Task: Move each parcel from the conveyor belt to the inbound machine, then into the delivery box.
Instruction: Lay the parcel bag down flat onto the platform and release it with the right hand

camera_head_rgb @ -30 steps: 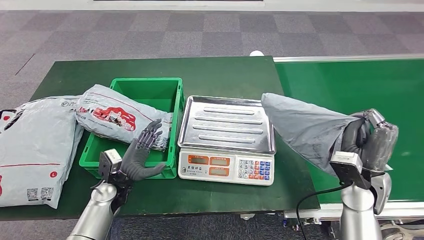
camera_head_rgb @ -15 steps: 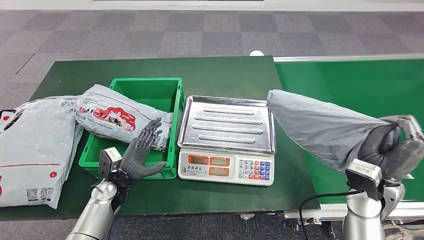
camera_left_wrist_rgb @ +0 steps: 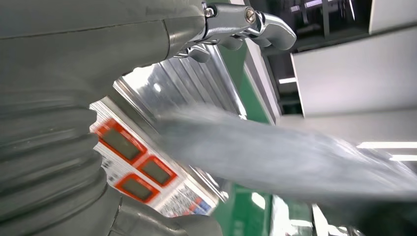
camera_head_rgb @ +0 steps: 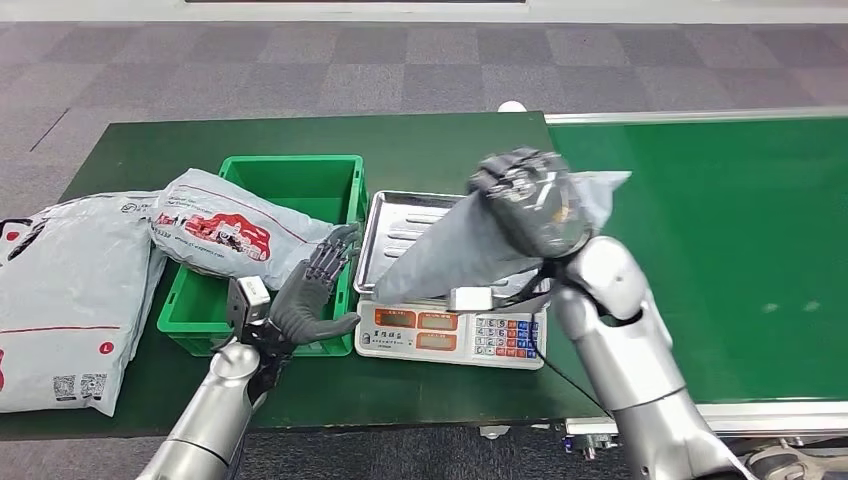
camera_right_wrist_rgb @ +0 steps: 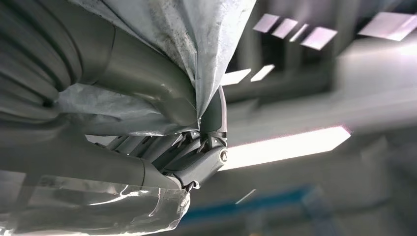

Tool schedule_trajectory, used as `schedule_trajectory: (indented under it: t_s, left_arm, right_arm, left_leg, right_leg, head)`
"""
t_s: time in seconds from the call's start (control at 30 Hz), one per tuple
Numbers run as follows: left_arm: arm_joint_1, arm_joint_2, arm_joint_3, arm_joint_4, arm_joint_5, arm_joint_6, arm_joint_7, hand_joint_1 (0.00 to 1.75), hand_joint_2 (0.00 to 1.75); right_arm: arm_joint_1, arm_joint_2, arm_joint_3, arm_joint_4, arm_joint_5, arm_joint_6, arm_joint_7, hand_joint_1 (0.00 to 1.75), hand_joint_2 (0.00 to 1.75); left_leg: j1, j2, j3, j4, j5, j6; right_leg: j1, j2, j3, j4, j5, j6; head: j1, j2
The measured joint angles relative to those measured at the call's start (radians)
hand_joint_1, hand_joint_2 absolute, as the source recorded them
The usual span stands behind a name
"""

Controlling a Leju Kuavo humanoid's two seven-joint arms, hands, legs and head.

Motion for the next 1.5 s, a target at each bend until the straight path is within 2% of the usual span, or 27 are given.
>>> schedule_trajectory:
  t_s: [0.17,0.3,0.53,0.63,0.73,0.87,1.0,1.13,1.3,1.5]
  left_arm:
    - [-0.020,-0.010,-0.021,0.022,0.007,-0.002,0.000,0.00,1.75]
    - [-0.035,-0.010,-0.027,0.035,0.010,0.004,0.000,0.00,1.75]
    - [-0.044,-0.008,-0.031,0.046,0.010,0.010,0.000,0.00,1.75]
    - [-0.043,-0.006,-0.035,0.046,0.010,0.020,0.000,0.00,1.75]
    - [-0.037,-0.004,-0.035,0.043,0.010,0.034,0.000,0.00,1.75]
    - [-0.015,0.006,-0.035,0.028,0.010,0.048,0.000,0.00,1.75]
    - [0.016,0.019,-0.035,0.010,0.010,0.050,0.000,0.00,1.75]
    - [0.032,0.029,-0.035,0.000,0.010,0.055,0.000,0.00,1.75]
    - [0.051,0.036,-0.035,-0.017,0.010,0.062,-0.001,0.00,1.75]
    - [0.063,0.040,-0.035,-0.032,0.008,0.065,-0.001,0.00,1.75]
  right_arm:
    - [-0.070,0.046,0.226,0.224,-0.014,0.063,0.029,1.75,1.75]
    - [-0.096,0.068,0.350,0.338,-0.031,0.134,0.090,1.75,1.75]
    - [-0.135,0.087,0.435,0.435,-0.042,0.170,0.123,1.75,1.75]
    - [-0.151,0.093,0.450,0.471,-0.068,0.202,0.173,1.75,1.75]
    - [-0.168,0.094,0.451,0.505,-0.120,0.207,0.268,1.75,1.75]
    - [-0.175,0.068,0.409,0.527,-0.225,0.138,0.364,1.75,1.75]
    - [-0.170,0.014,0.303,0.526,-0.319,0.043,0.367,1.75,1.75]
    - [-0.158,-0.030,0.214,0.505,-0.363,0.006,0.356,1.75,1.75]
    - [-0.132,-0.066,0.131,0.464,-0.390,0.016,0.385,1.75,1.75]
    - [-0.094,-0.080,0.094,0.447,-0.377,0.035,0.408,1.75,1.75]
  left_leg:
    - [0.001,-0.002,-0.001,0.000,0.000,0.000]
    - [0.002,-0.002,-0.001,0.000,0.000,-0.001]
    - [0.002,-0.001,0.000,0.000,0.000,-0.002]
    - [0.002,-0.001,0.001,0.000,0.000,-0.002]
    - [0.002,-0.001,0.002,0.000,0.001,-0.003]
    - [0.002,-0.001,0.001,0.000,0.002,-0.001]
    - [0.001,-0.004,-0.001,0.001,0.003,0.000]
    - [0.000,-0.003,-0.003,0.001,0.003,0.000]
    - [0.000,-0.004,-0.004,0.001,0.003,0.000]
    - [0.000,-0.004,-0.005,0.001,0.003,0.000]
  right_leg:
    - [0.001,-0.002,0.000,0.000,-0.001,-0.001]
    - [0.000,-0.001,-0.001,0.000,-0.001,-0.001]
    - [0.000,0.000,-0.001,0.000,0.000,-0.001]
    - [0.001,0.000,0.000,0.000,0.000,-0.002]
    - [0.001,0.000,0.000,0.000,0.001,-0.002]
    - [0.000,-0.001,0.000,0.000,0.001,-0.001]
    - [0.000,-0.003,0.000,-0.001,0.002,0.000]
    - [-0.002,-0.002,-0.002,-0.001,0.003,0.002]
    - [-0.002,-0.003,-0.004,-0.001,0.003,0.002]
    - [-0.001,-0.002,-0.005,-0.001,0.003,0.002]
  head:
    - [0.000,0.000]
    - [0.000,0.000]
    - [0.000,0.000]
    - [0.000,0.000]
    - [0.000,0.000]
    - [0.000,0.000]
    - [0.000,0.000]
    - [0.000,0.000]
    - [0.000,0.000]
    - [0.000,0.000]
